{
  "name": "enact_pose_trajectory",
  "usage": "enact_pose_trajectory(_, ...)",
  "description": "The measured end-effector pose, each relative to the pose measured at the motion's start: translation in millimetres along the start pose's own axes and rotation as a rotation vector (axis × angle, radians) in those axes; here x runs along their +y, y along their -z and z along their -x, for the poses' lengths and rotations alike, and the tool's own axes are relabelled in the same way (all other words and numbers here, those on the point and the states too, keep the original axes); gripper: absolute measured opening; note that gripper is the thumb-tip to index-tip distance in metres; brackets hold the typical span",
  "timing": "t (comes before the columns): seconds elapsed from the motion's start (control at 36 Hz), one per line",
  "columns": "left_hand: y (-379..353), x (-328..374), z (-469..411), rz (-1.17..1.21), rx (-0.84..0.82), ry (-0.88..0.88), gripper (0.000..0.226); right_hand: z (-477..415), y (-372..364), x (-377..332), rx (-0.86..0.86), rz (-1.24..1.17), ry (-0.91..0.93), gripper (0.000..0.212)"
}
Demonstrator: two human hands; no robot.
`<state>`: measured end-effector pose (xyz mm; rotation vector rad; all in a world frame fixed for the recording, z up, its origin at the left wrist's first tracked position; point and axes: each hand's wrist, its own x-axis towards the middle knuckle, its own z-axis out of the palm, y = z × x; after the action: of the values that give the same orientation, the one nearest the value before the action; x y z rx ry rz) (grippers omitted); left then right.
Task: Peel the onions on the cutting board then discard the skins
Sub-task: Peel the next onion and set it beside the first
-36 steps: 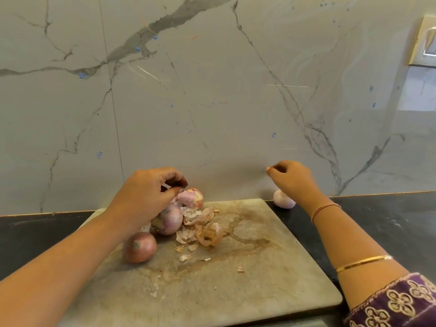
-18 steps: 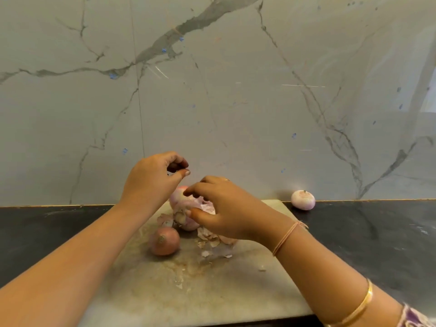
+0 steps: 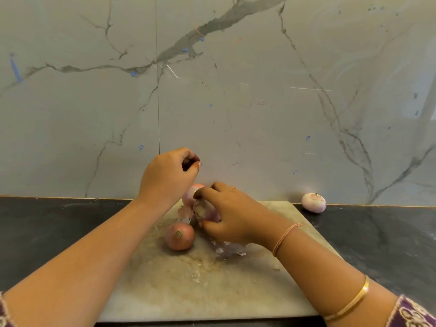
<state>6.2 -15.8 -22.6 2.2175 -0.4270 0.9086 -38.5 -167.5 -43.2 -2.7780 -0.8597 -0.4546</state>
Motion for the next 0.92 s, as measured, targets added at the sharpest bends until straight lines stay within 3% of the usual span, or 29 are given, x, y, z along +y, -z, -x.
enact_pose_trajectory(0.22,-1.8,5.2,2.5,0.112,-0.015,-0.015,0.012,0.5,14.9,19.6,0.311,-0.722,-0.289,0.044)
enact_pose_trajectory(0.36,-3.7,13.6,6.5,0.231,-0.077,-0.041,0.008,-1.6,17.2,31.2,0.334,-1.002,-0.364,0.030)
enact_pose_trajectory(0.53,-4.8,13.9,7.9,0.182,-0.114,-0.062,0.023,-9.4,20.7,31.1,0.238,-1.108,-0.397,0.057)
enact_pose_trajectory(0.75,-6.9,10.9,7.0,0.092,-0.153,-0.233,0.047,-17.5,27.4,37.6,0.097,-1.032,-0.343,0.041)
enact_pose_trajectory(0.92,-11.3,9.1,5.4,0.044,-0.082,-0.274,0.020,-13.2,13.9,39.6,0.195,-0.979,-0.325,0.059)
